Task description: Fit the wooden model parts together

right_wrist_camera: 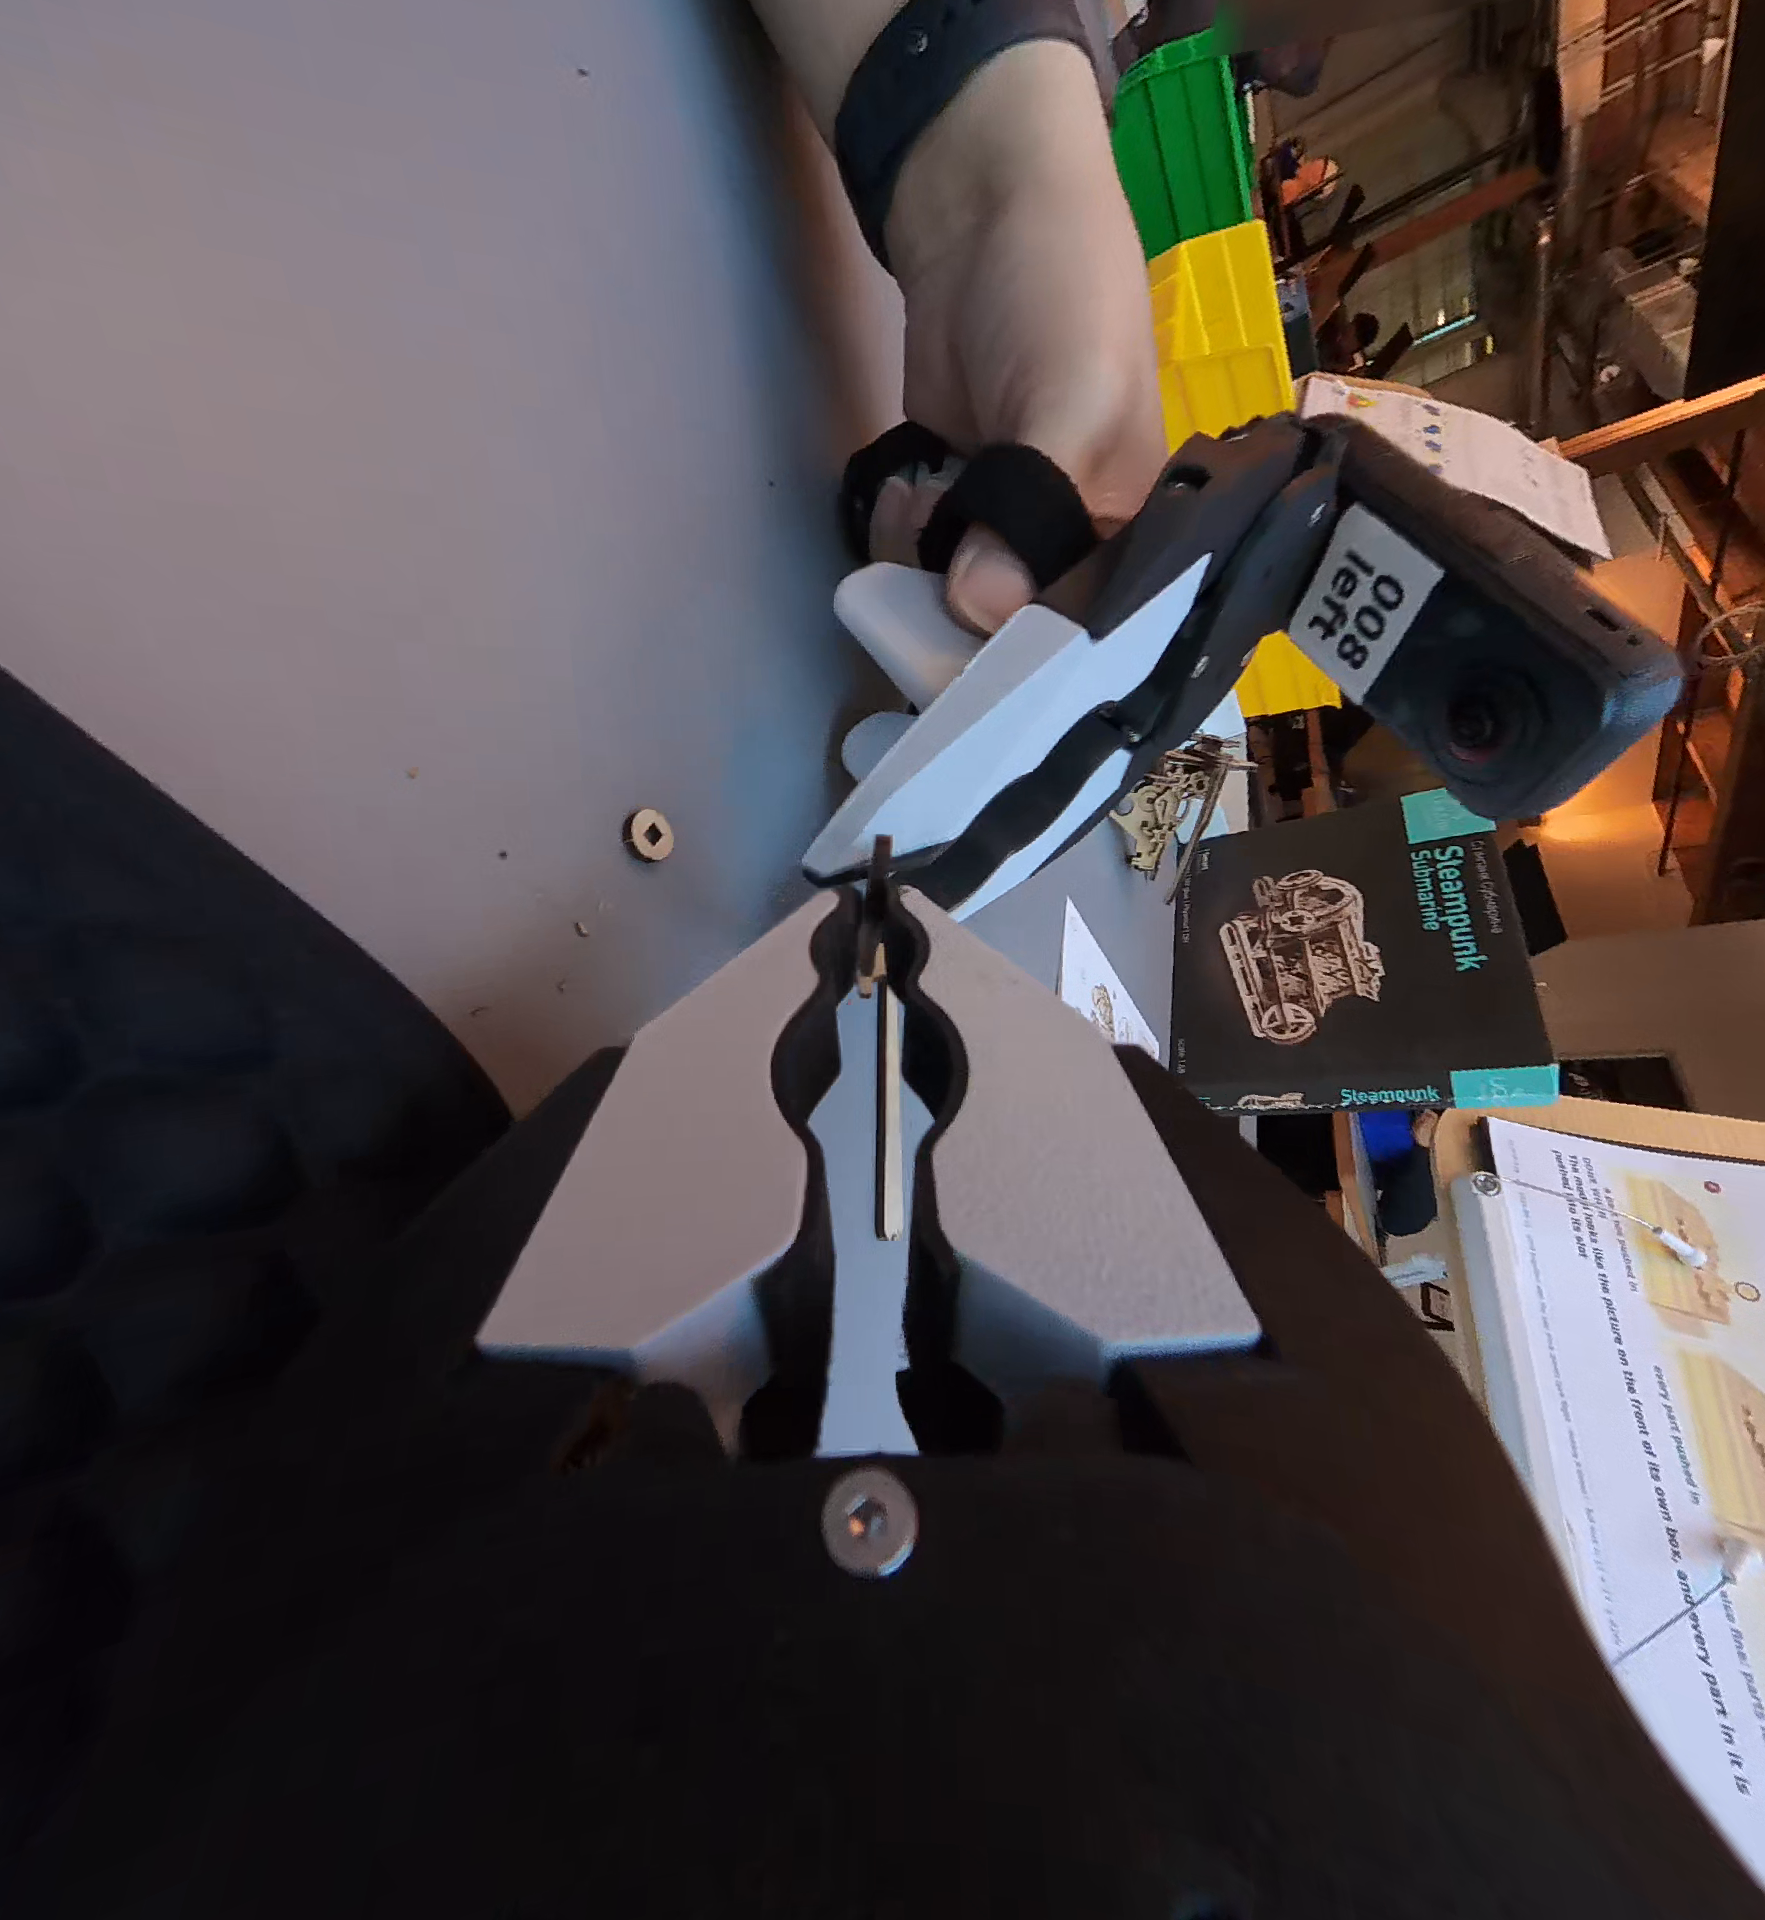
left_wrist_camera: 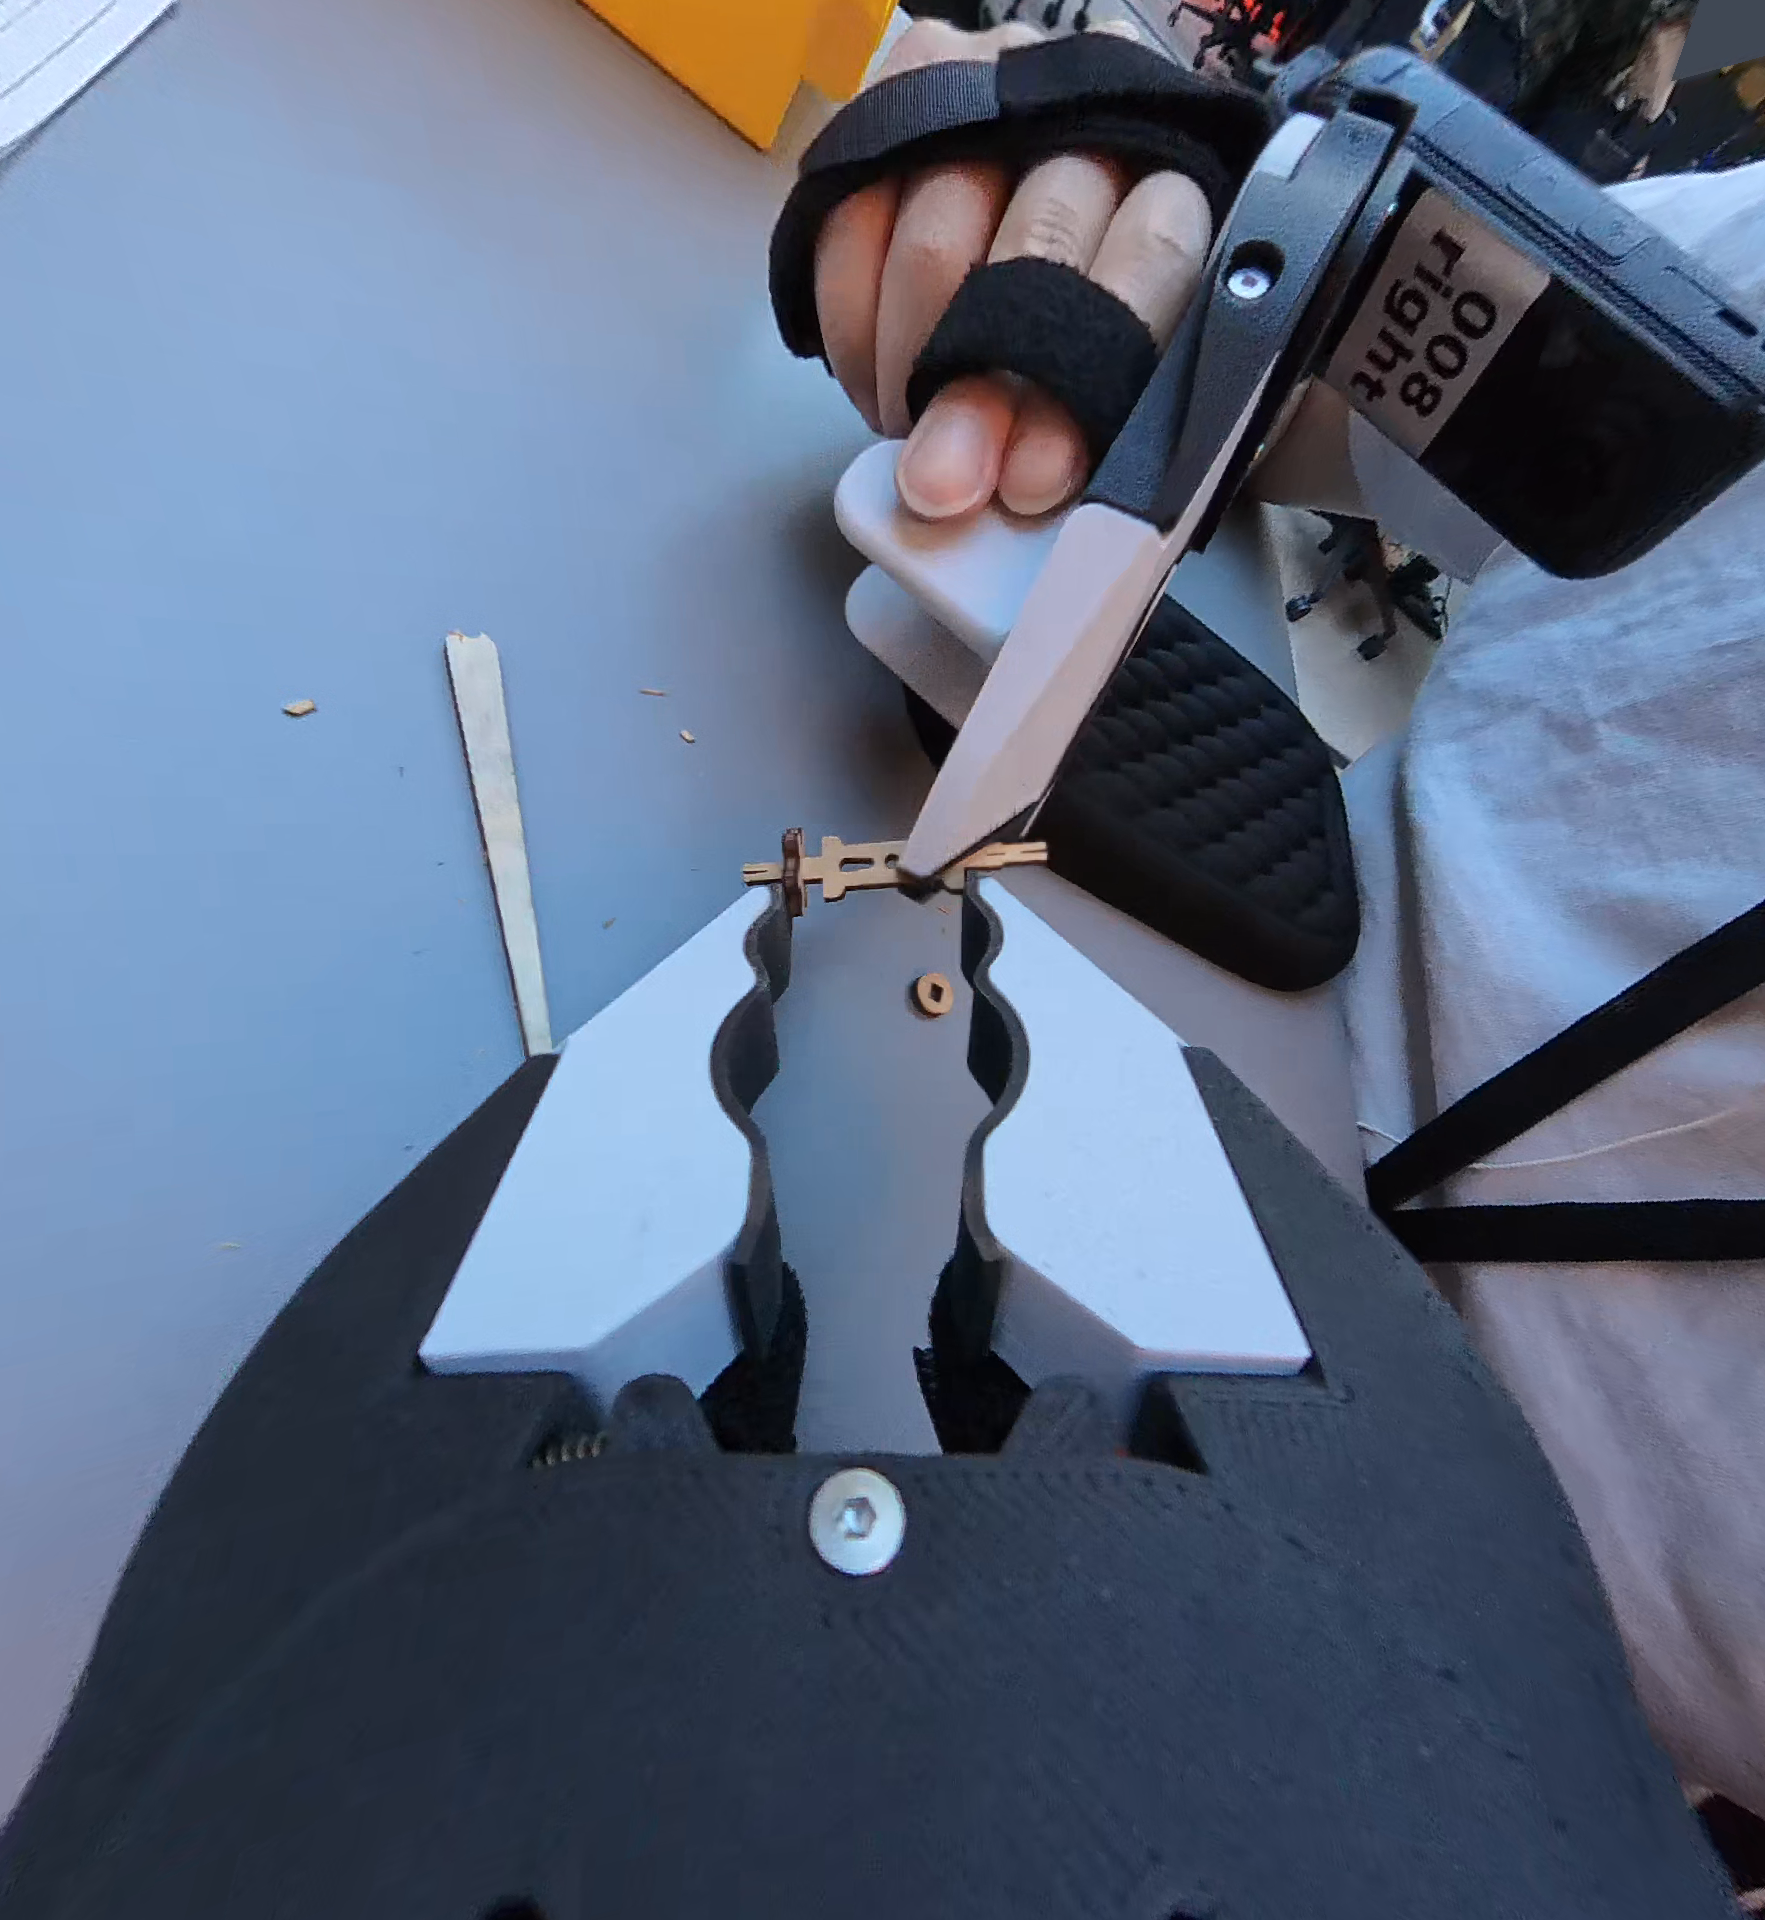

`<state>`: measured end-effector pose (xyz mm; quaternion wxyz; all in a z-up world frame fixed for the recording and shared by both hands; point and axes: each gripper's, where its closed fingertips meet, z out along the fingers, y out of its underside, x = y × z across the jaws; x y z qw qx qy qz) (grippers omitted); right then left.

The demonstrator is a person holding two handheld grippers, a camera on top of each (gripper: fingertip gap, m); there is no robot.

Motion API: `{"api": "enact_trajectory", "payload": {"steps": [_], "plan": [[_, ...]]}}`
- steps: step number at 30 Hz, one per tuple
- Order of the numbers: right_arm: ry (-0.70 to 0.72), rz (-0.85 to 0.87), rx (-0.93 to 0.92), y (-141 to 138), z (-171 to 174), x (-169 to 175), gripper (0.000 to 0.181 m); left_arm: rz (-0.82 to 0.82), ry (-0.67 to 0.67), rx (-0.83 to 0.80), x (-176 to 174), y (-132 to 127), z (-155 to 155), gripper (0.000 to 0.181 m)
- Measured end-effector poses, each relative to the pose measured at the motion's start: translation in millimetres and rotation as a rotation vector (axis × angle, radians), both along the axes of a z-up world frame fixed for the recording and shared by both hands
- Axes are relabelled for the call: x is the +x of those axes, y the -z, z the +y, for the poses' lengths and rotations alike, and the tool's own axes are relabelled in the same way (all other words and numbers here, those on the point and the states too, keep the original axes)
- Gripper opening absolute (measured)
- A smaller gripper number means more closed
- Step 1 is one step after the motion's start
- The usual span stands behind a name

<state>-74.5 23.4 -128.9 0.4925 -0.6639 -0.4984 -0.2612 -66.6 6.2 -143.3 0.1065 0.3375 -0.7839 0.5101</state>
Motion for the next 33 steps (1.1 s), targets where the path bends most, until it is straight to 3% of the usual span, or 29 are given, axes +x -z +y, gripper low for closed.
{"api": "enact_trajectory", "payload": {"steps": [5,8,11,14,16,18,22,24,33], "plan": [[0.007,0.130,-0.029,-4.7,0.3,-0.8,0.001,0.011,0.028,-0.031,-3.6,-3.5,-1.2,0.031],[0.051,0.314,-0.009,-18.6,1.8,13.1,0.000,-0.044,0.017,-0.044,0.8,-9.3,2.5,0.030],[0.133,0.650,-0.036,-32.8,4.6,36.5,0.000,-0.088,0.012,-0.022,4.5,-9.6,10.0,0.030],[0.145,1.106,-0.136,-45.3,7.4,46.3,0.000,-0.135,-0.004,0.009,9.7,-8.7,14.6,0.028],[0.116,1.357,-0.213,-52.6,8.6,46.2,0.000,-0.202,-0.031,0.023,14.8,-12.1,15.1,0.019],[0.098,1.501,-0.259,-55.0,9.8,46.1,0.000,-0.304,-0.058,0.019,18.5,-21.0,15.2,0.004],[0.069,1.622,-0.328,-54.1,11.1,39.0,0.000,-0.415,-0.055,0.019,16.8,-31.2,12.8,0.000],[0.064,1.659,-0.337,-53.6,12.8,37.7,0.000,-0.386,-0.032,0.006,13.4,-29.0,8.6,0.007],[0.005,1.727,-0.332,-58.1,10.7,38.8,0.000,-0.240,-0.031,-0.179,10.9,-41.8,8.2,0.000]]}}
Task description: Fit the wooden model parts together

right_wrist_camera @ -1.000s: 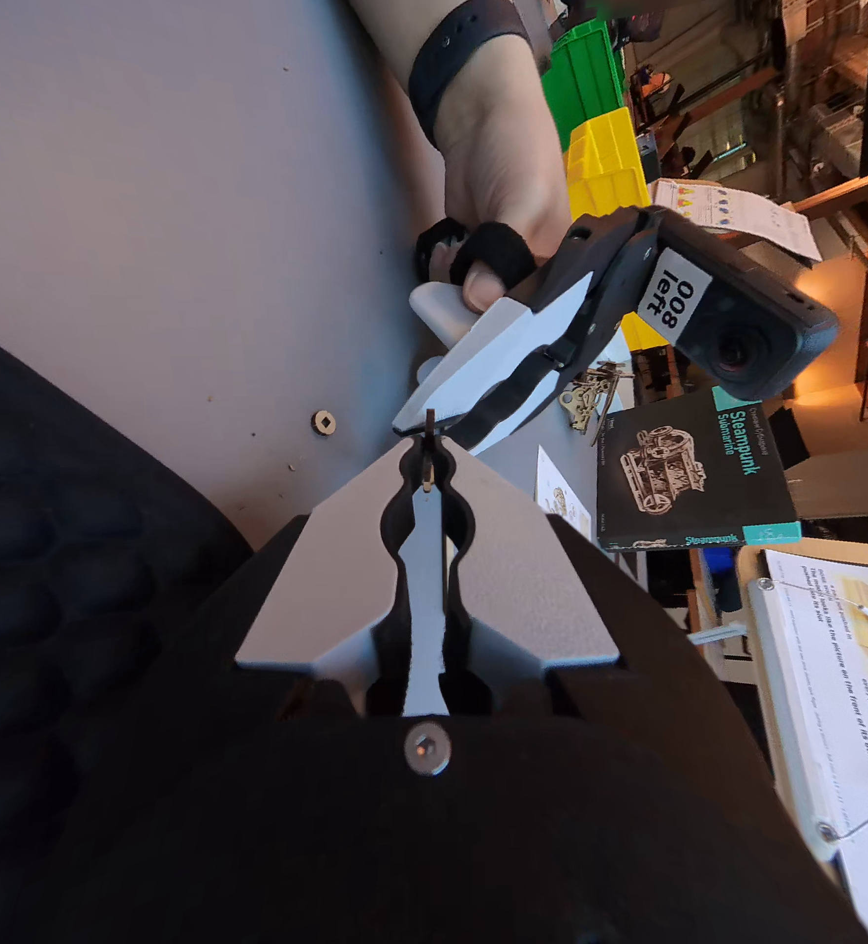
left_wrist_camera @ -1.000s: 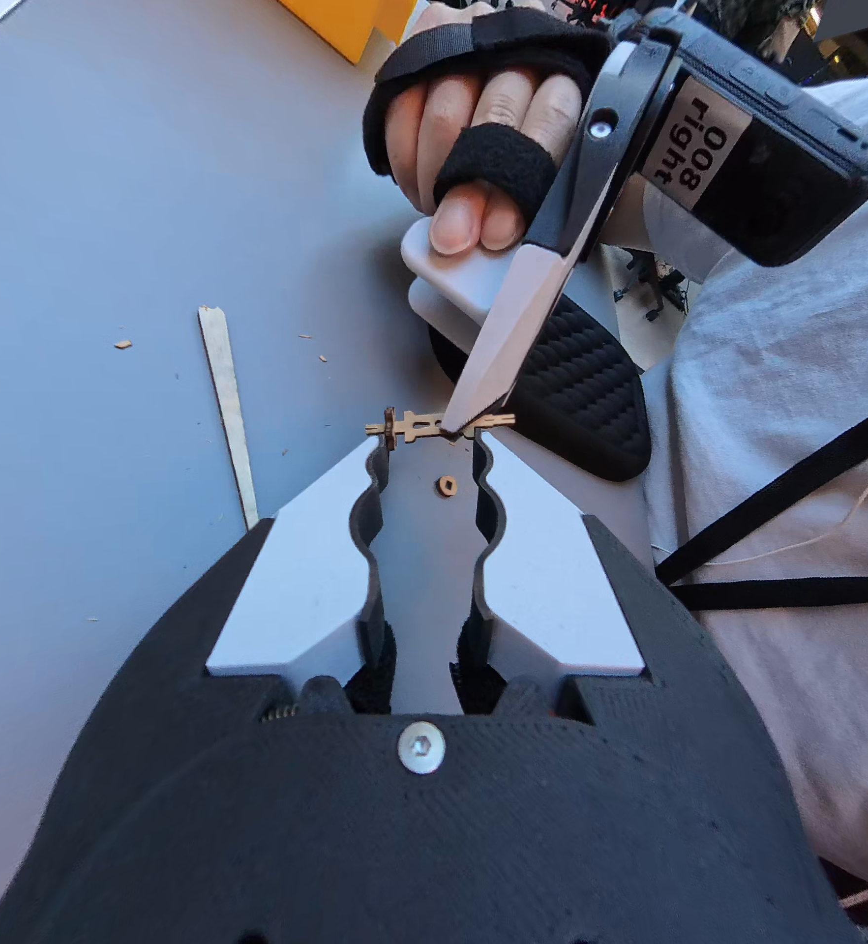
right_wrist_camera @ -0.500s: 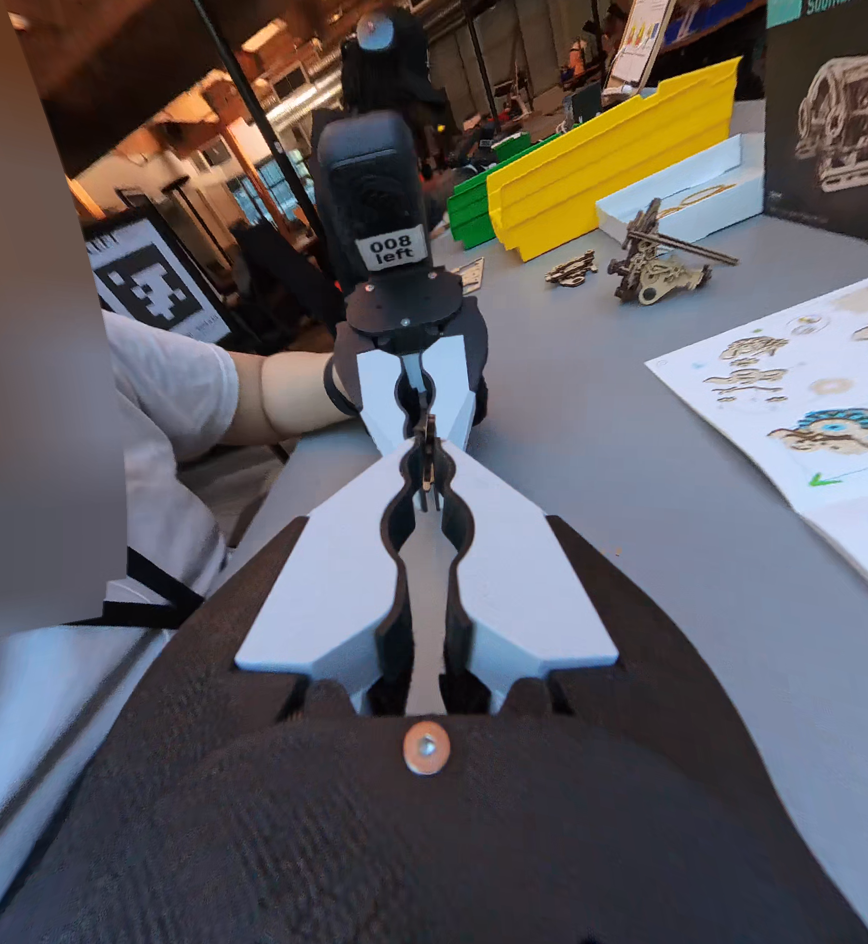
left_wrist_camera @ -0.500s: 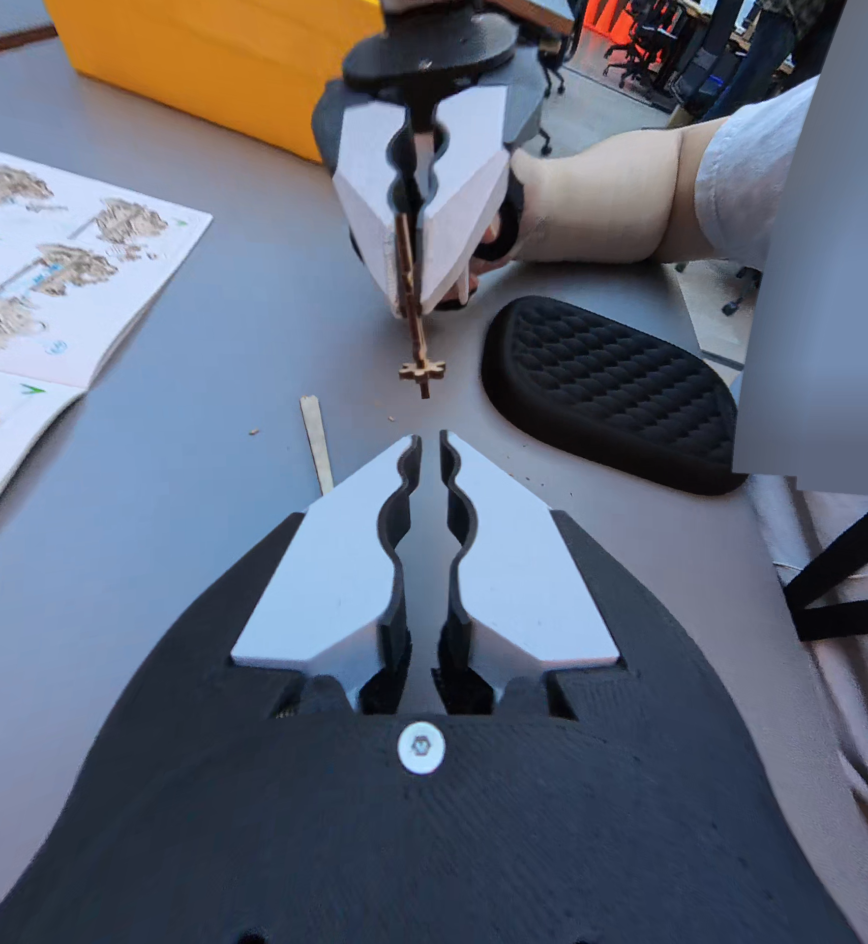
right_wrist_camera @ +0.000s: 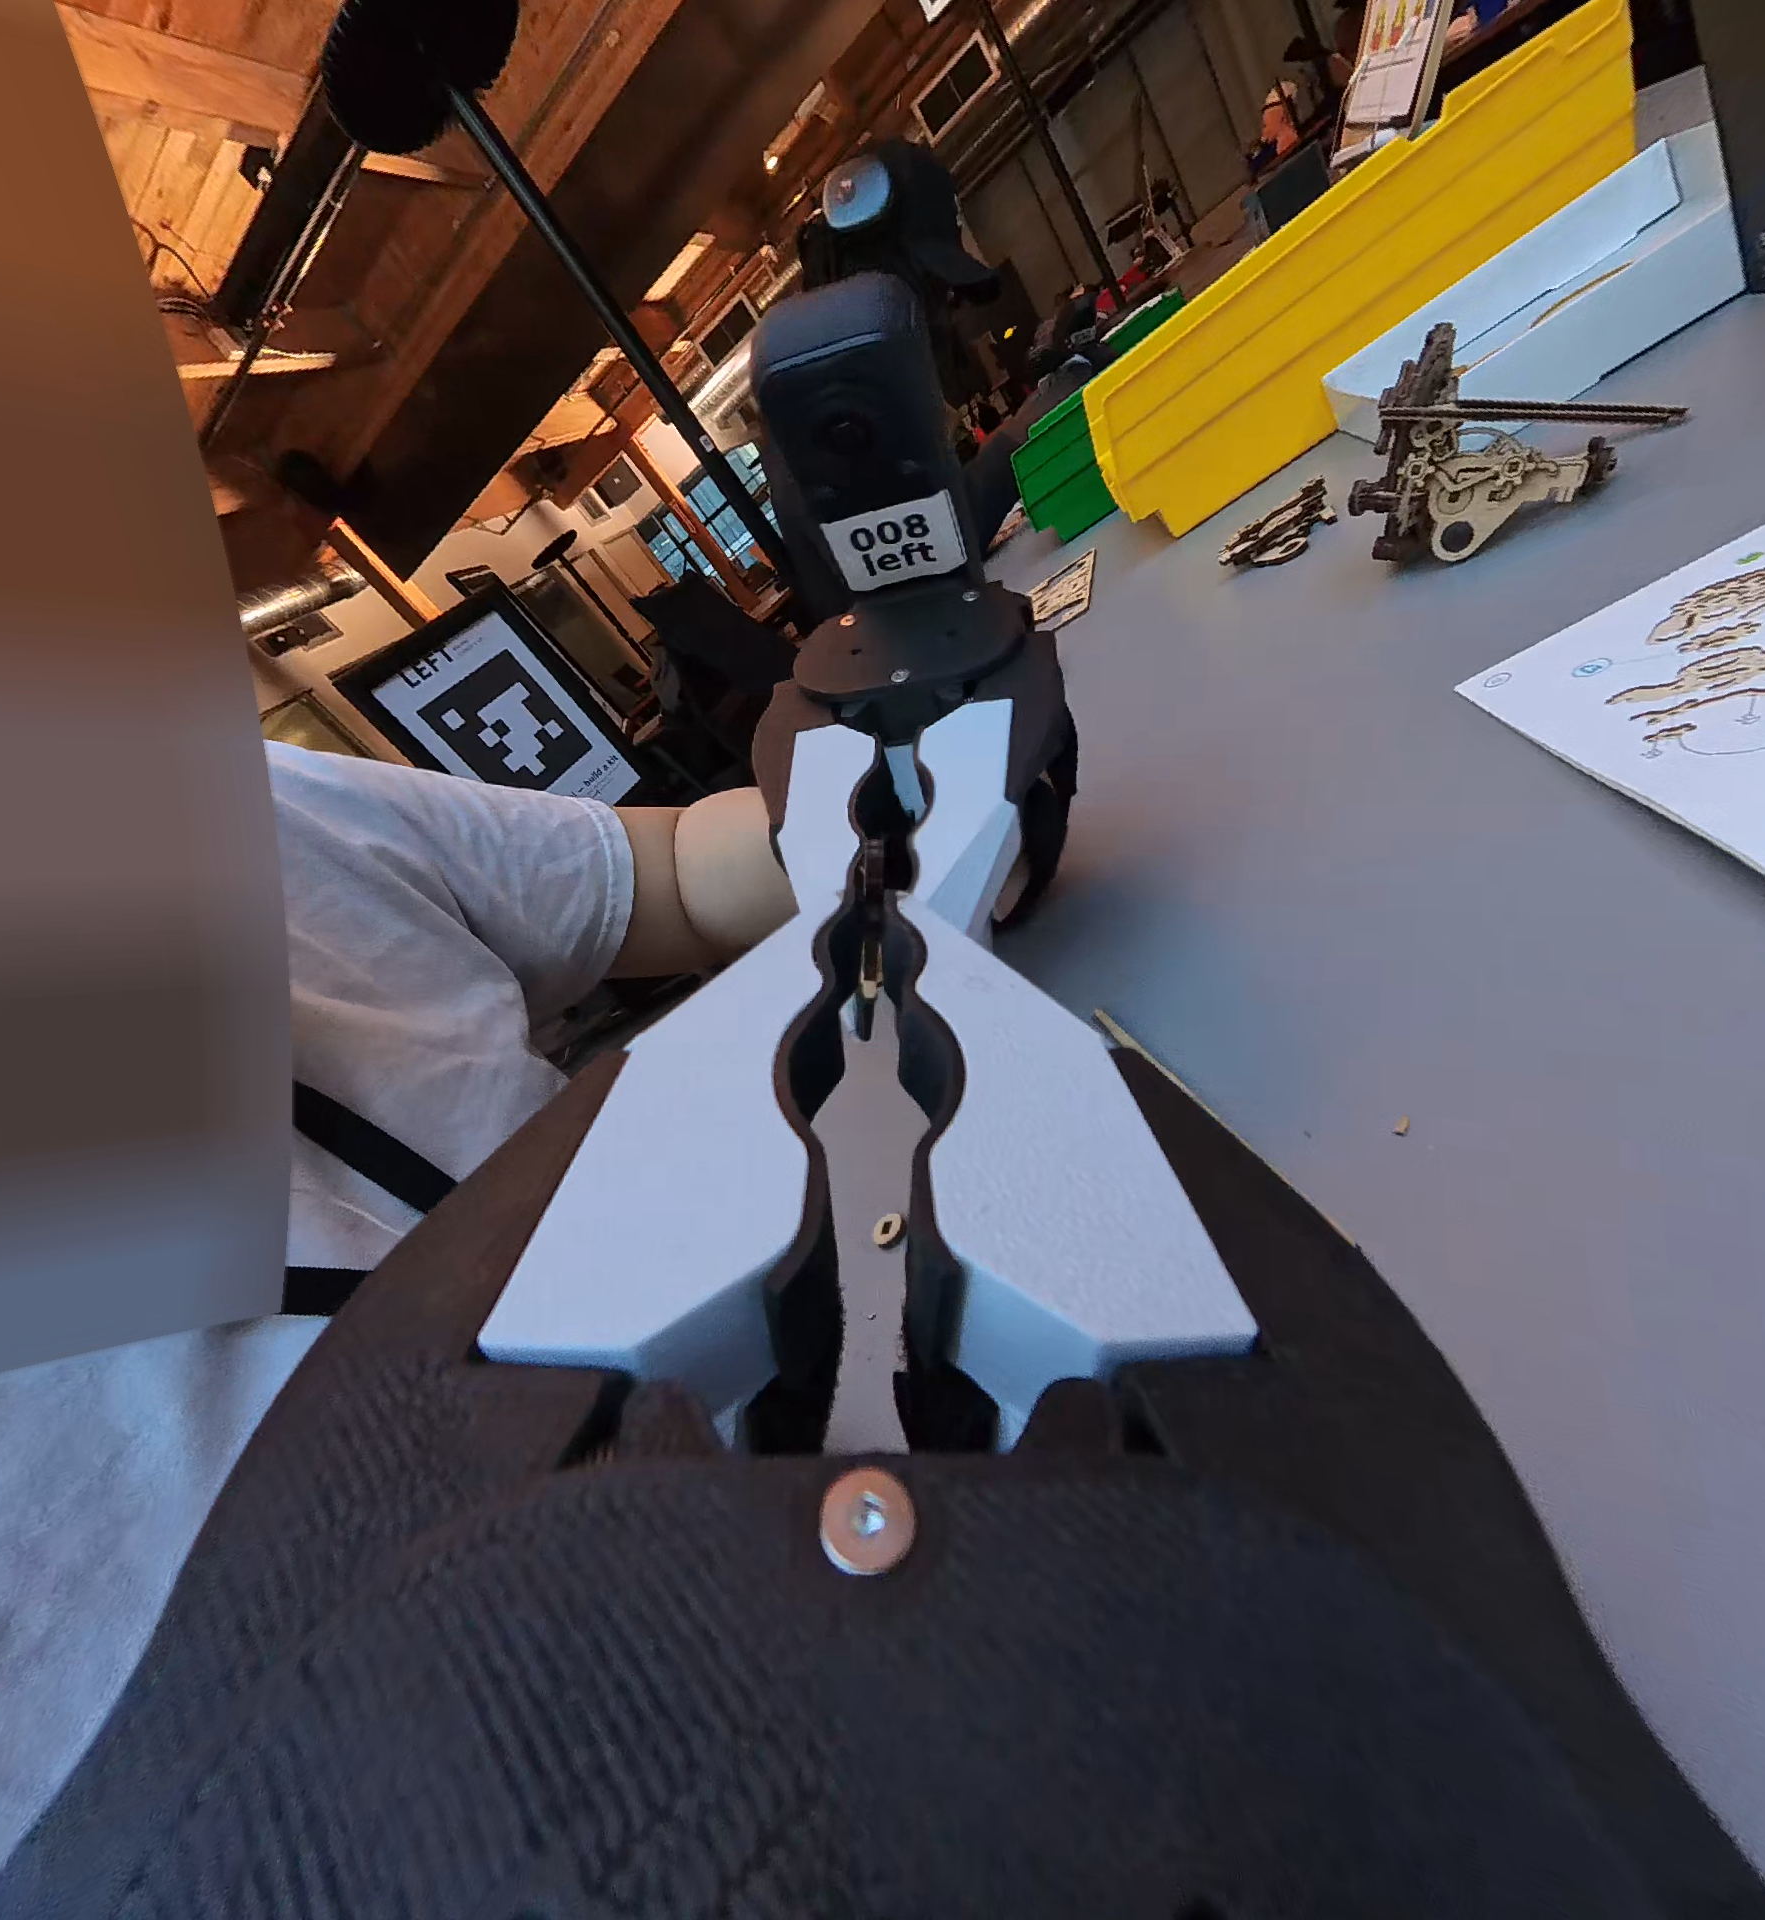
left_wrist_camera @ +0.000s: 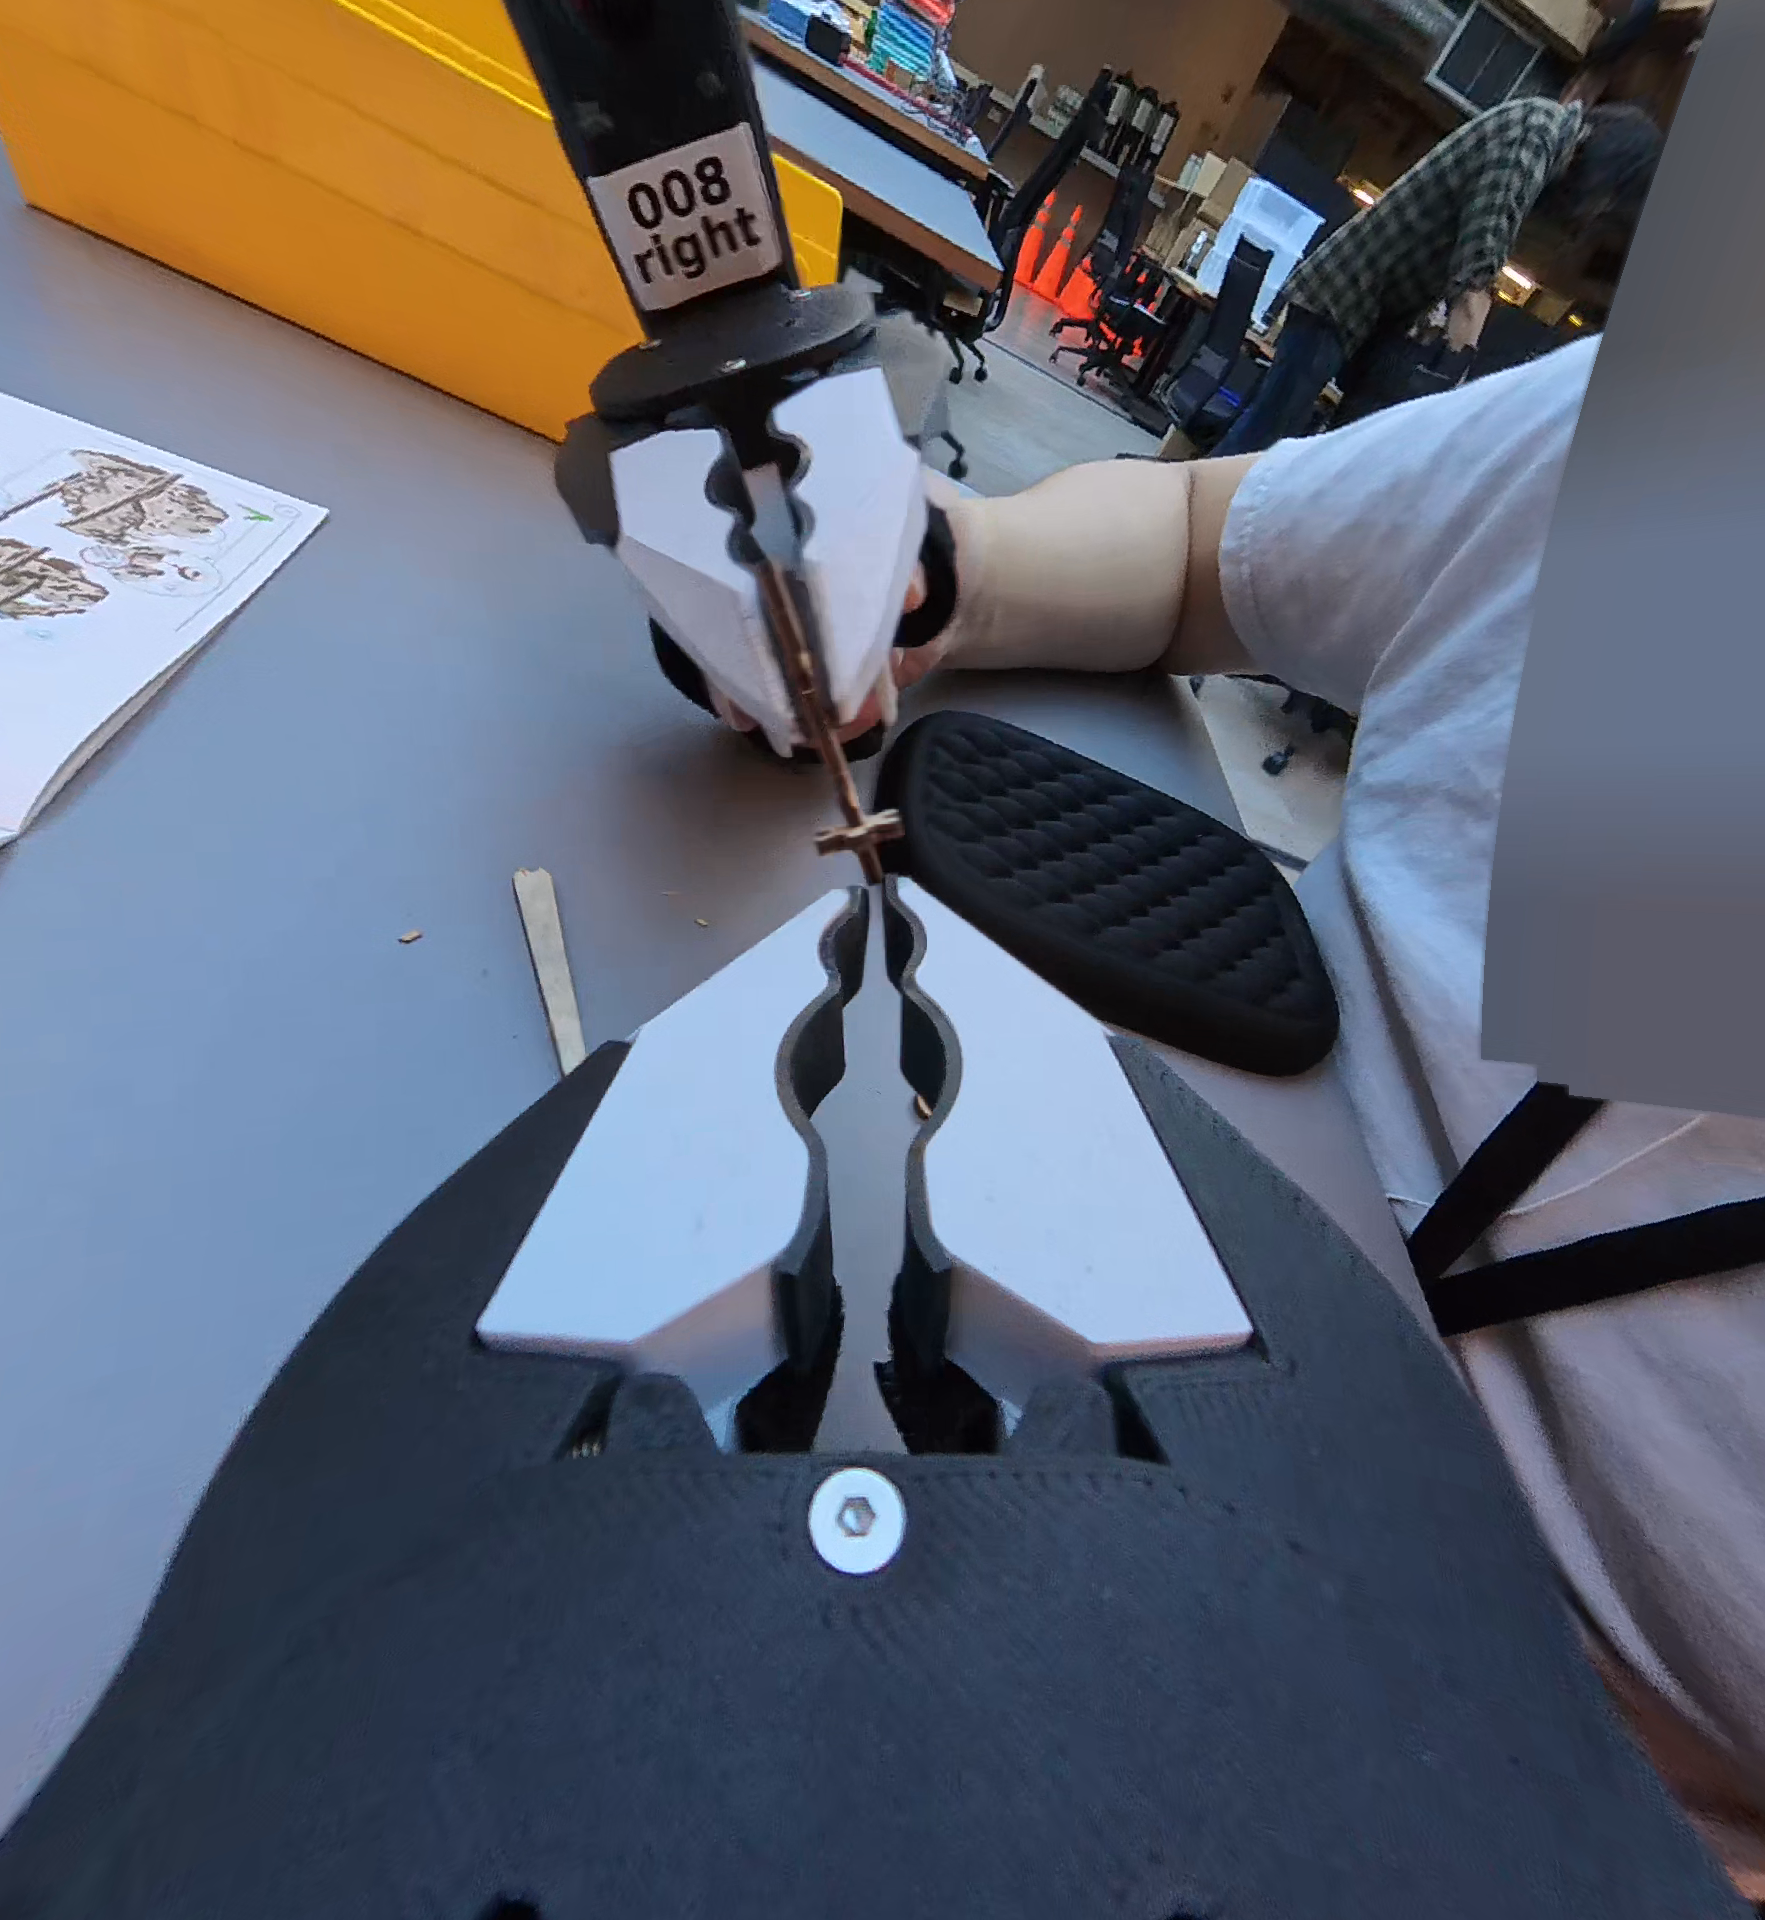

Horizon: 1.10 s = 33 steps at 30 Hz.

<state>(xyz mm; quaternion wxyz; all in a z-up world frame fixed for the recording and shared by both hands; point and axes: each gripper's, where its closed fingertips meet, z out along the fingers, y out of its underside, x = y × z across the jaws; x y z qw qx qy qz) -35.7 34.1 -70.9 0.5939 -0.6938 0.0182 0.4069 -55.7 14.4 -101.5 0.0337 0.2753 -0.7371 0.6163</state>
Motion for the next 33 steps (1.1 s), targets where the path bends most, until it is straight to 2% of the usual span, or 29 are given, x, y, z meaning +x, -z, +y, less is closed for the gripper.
{"api": "enact_trajectory", "payload": {"steps": [1,9,11,13,16,19,20,21,22,25,29,31,33], "plan": [[0.005,-0.005,-0.001,0.8,0.7,0.0,0.000,0.010,-0.014,-0.005,2.3,0.4,1.1,0.006],[-0.025,-0.052,-0.021,12.0,-1.0,-4.3,0.000,0.021,-0.011,0.030,1.4,5.5,1.5,0.000],[-0.084,-0.143,-0.041,18.3,-6.0,-10.8,0.002,0.066,0.013,0.051,-1.9,10.7,2.2,0.000],[-0.081,-0.275,-0.068,27.1,-7.9,-8.4,0.019,0.093,0.050,0.106,-8.0,18.5,2.6,0.000],[-0.064,-0.516,-0.110,42.0,-9.2,-4.7,0.032,0.084,0.083,0.277,-15.2,38.2,4.2,0.000],[-0.134,-0.719,-0.153,58.0,-11.2,-20.2,0.038,0.055,0.097,0.431,-19.5,55.0,4.6,0.000],[-0.155,-0.770,-0.172,64.7,-11.0,-25.8,0.036,0.047,0.110,0.449,-21.9,56.9,2.7,0.000],[-0.182,-0.823,-0.199,73.6,-12.2,-30.2,0.014,0.043,0.117,0.447,-23.2,56.5,0.2,0.000],[-0.227,-0.869,-0.214,81.6,-16.0,-35.8,0.000,0.042,0.112,0.447,-22.5,56.7,-0.6,0.000],[-0.203,-0.952,-0.206,87.9,-14.0,-36.1,0.000,0.028,0.115,0.487,-21.6,63.4,3.4,0.001],[-0.235,-0.855,-0.269,92.5,-17.4,-38.5,0.002,0.020,0.115,0.500,-21.9,63.4,2.7,0.000],[-0.240,-0.862,-0.276,92.9,-17.6,-40.2,0.005,-0.010,0.111,0.539,-21.7,63.8,3.8,0.000],[-0.224,-0.898,-0.266,93.4,-16.3,-39.2,0.000,-0.040,0.117,0.571,-22.9,64.2,3.9,0.000]]}}
